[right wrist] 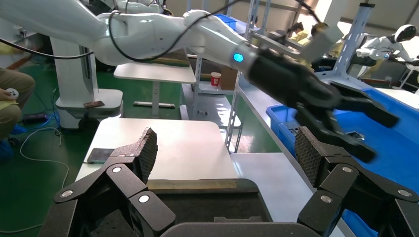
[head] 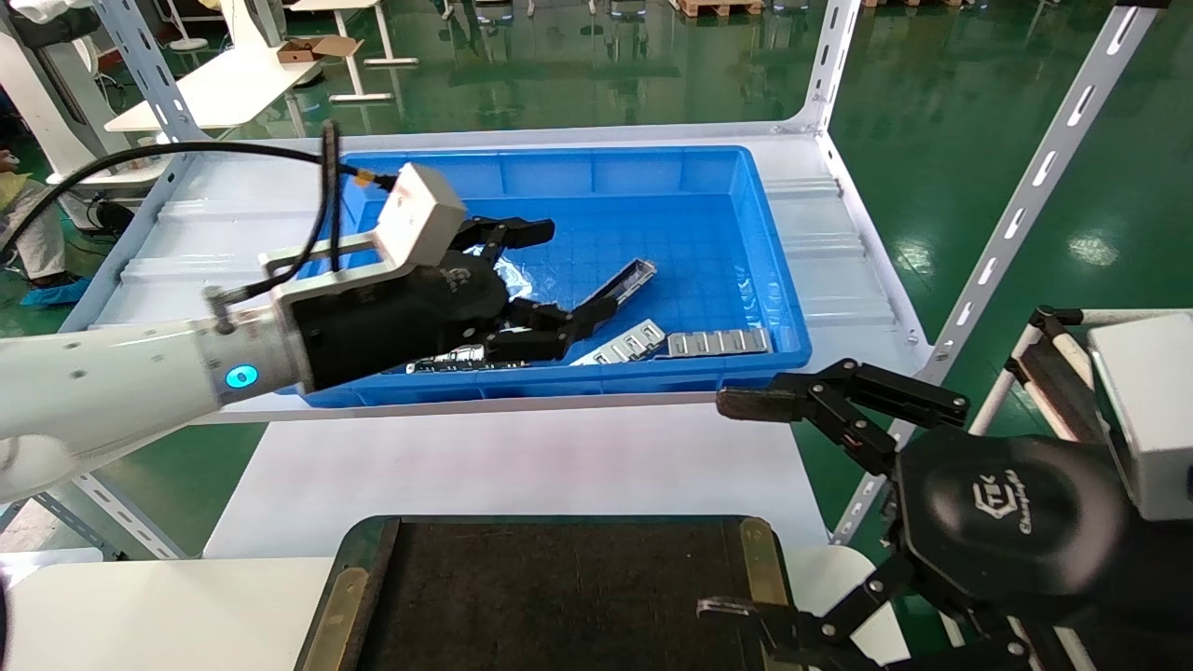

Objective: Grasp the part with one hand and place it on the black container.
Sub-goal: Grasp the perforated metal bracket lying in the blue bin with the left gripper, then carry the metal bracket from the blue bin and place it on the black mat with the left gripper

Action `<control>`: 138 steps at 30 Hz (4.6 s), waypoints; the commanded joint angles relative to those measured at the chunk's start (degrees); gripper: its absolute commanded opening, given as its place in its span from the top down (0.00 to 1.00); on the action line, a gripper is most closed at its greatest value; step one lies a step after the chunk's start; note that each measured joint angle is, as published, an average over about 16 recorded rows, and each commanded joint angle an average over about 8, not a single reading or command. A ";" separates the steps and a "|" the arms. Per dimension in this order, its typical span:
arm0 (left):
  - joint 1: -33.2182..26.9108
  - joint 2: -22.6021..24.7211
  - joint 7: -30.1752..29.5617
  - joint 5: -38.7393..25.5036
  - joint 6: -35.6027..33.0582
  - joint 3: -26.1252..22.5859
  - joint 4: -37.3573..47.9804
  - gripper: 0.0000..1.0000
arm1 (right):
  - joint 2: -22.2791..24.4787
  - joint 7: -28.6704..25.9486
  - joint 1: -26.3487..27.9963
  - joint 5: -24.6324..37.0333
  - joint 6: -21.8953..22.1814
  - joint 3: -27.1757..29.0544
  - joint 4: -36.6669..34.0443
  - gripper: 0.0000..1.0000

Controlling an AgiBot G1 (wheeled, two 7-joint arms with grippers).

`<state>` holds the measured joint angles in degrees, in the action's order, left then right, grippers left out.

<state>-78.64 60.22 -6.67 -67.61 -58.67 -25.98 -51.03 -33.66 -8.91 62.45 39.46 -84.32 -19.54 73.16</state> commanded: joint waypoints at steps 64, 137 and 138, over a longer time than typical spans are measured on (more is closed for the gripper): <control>-10.54 17.66 4.05 3.99 24.00 -21.23 32.24 1.00 | 0.03 0.04 0.02 -0.05 0.03 -0.08 0.00 1.00; 27.71 -16.99 4.87 28.18 10.15 -15.83 -26.47 1.00 | 0.06 0.08 0.04 -0.11 0.07 -0.16 0.00 1.00; 28.89 -16.77 4.68 28.43 10.97 -16.05 -26.50 1.00 | 0.06 0.08 0.04 -0.11 0.07 -0.17 0.00 1.00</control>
<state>-49.82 43.63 -2.20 -39.13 -47.57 -42.08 -77.37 -33.60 -8.83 62.49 39.35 -84.26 -19.70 73.16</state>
